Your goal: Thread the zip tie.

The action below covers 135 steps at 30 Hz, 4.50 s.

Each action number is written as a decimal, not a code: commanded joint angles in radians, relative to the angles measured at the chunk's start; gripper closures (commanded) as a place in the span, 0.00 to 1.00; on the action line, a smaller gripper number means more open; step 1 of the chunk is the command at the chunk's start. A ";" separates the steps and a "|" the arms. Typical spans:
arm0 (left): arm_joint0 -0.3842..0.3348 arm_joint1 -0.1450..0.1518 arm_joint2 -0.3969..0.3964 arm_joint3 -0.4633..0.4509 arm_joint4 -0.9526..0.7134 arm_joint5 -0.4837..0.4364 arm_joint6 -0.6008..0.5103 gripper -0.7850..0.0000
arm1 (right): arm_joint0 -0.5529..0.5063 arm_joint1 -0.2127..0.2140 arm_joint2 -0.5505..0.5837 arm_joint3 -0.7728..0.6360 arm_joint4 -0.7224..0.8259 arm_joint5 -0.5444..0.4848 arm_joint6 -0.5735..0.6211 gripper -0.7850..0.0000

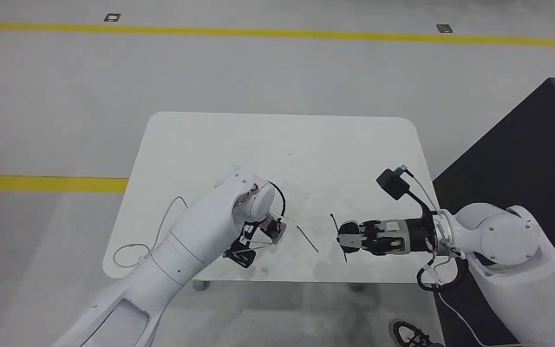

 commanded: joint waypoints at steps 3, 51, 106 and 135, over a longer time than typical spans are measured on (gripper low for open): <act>0.005 0.000 -0.001 0.000 -0.001 0.002 -0.010 0.00 | 0.000 0.000 0.000 0.000 0.000 0.000 0.000 1.00; -0.131 -0.067 0.025 0.384 -0.175 0.092 -0.013 0.42 | 0.000 0.000 0.000 0.000 0.000 0.000 0.000 1.00; 0.035 -0.088 -0.145 0.180 0.146 0.037 0.000 0.56 | 0.000 0.000 0.000 0.000 0.000 0.000 0.000 1.00; -0.003 -0.115 -0.145 0.295 0.124 0.068 0.000 0.59 | 0.000 0.000 0.000 0.000 0.000 0.000 0.000 1.00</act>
